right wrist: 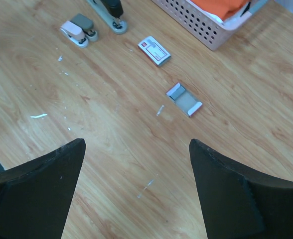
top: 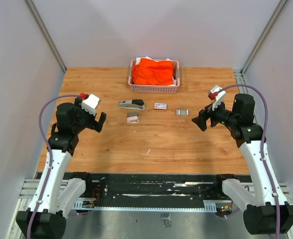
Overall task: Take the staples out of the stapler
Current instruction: Pick up the stapler from the center of the board.
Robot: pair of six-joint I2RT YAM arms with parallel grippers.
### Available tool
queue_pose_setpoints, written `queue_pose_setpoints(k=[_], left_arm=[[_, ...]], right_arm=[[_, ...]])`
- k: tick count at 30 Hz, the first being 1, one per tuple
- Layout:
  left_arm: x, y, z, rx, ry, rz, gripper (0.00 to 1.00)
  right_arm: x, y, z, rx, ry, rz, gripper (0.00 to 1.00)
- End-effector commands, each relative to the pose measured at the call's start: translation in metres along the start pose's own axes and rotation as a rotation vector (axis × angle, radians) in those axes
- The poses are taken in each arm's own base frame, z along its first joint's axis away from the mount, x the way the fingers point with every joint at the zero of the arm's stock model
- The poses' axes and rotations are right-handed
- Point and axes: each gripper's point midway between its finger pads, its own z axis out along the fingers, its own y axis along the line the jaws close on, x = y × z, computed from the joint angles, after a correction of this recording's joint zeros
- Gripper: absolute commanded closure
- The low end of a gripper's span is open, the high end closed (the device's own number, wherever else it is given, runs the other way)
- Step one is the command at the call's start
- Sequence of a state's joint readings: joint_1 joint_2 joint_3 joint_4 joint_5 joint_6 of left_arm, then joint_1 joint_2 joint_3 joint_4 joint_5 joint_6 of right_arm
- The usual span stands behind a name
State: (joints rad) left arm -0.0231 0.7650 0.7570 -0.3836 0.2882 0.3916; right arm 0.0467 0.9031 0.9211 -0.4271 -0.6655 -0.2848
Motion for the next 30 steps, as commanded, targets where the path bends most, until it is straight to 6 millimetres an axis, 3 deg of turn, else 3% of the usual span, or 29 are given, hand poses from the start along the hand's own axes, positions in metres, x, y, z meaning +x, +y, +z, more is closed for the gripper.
queue_pose_setpoints(k=[1,7,13,24,30], left_arm=[[-0.010,-0.023,0.014,0.135,0.008,0.113,0.02],[-0.009,-0.046,0.044,0.226,0.027,0.184,0.02],[-0.002,-0.081,0.070,0.424,0.059,0.274,0.02],[0.019,-0.117,0.120,0.675,0.156,0.322,0.02],[0.042,-0.136,0.129,0.792,0.246,0.349,0.01]], right_arm=[[-0.015,0.025,0.001,-0.151,-0.007,-0.065,0.13],[-0.006,0.040,0.017,-0.250,0.059,-0.077,0.13],[0.023,0.051,0.036,-0.284,0.125,-0.149,0.13],[0.048,0.054,0.046,-0.320,0.176,-0.157,0.14],[0.053,0.055,0.046,-0.328,0.181,-0.163,0.14]])
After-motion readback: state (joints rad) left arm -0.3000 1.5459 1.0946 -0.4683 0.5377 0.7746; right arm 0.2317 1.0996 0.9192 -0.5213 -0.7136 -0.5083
